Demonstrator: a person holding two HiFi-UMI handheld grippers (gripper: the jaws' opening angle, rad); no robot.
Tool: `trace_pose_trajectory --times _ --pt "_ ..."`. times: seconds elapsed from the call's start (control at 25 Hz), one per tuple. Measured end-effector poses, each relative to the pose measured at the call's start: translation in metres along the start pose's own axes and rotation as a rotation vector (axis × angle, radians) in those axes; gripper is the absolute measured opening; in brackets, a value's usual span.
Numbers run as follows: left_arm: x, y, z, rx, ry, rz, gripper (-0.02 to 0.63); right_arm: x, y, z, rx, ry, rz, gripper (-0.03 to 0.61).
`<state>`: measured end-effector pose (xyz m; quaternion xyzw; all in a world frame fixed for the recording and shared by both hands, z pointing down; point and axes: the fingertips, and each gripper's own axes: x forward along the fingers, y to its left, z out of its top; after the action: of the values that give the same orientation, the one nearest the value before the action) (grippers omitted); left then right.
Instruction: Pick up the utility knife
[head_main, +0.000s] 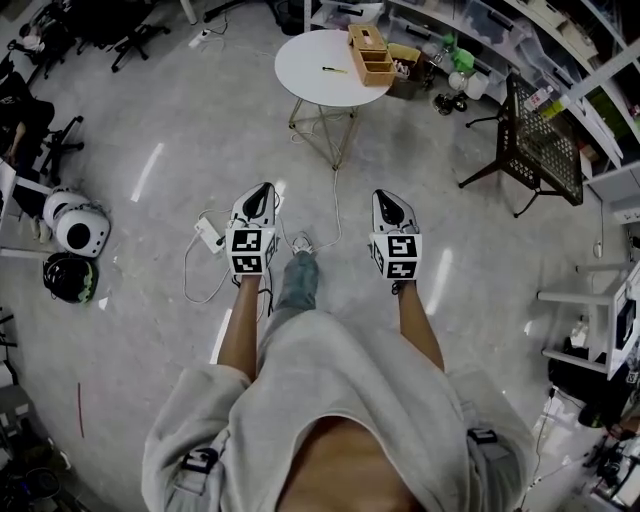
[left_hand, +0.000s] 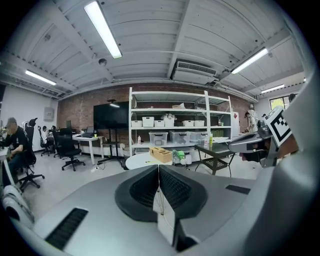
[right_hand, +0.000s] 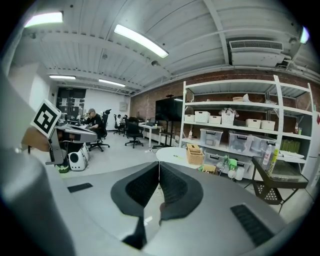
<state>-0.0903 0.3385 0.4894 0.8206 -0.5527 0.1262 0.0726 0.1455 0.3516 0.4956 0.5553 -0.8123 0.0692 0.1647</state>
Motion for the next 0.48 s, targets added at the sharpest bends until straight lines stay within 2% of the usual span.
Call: trace_pose_trajectory --times 0.48 --pt "0.135 0.078 0.051 -0.004 -0.017 -0.049 0.021 0.141 -0.032 0.065 -0.010 0.001 -0.031 0.032"
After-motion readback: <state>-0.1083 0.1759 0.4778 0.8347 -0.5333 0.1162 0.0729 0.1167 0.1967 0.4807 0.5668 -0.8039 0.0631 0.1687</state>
